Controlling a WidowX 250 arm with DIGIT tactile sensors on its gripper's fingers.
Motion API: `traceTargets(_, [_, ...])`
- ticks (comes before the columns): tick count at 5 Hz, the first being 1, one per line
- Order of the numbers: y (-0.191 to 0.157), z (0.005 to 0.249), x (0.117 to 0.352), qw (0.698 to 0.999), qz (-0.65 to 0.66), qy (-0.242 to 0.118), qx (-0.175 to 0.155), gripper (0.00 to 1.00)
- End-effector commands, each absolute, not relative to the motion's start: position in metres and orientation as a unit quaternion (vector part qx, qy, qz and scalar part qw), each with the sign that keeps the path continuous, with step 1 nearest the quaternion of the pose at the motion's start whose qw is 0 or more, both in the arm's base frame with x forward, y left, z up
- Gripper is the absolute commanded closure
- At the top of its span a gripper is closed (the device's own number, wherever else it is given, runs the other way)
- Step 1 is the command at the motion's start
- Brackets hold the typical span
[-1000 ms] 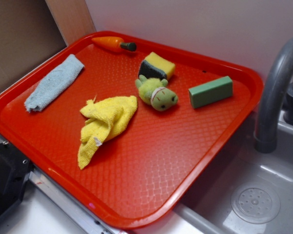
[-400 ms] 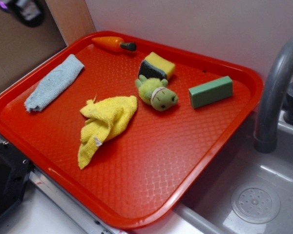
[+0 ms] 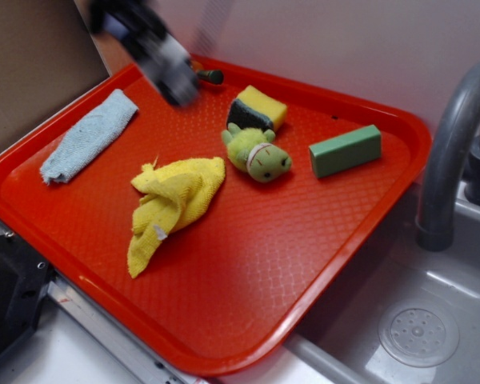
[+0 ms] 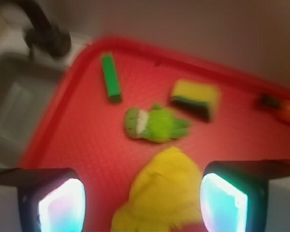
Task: Grab the green block.
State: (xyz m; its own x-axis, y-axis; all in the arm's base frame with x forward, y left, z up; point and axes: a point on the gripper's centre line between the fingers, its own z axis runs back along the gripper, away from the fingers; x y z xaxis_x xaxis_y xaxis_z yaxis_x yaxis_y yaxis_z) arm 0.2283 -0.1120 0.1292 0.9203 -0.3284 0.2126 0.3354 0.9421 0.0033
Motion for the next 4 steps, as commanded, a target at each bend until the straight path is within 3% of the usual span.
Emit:
traceTargets(1, [-0.146, 0.114, 0.263, 0.975, -0.189, -0.114, -0.022, 0.0])
traceTargets(4, [-0.15, 0.081, 0.299, 0.978, -0.186, -0.093, 0.0, 0.0])
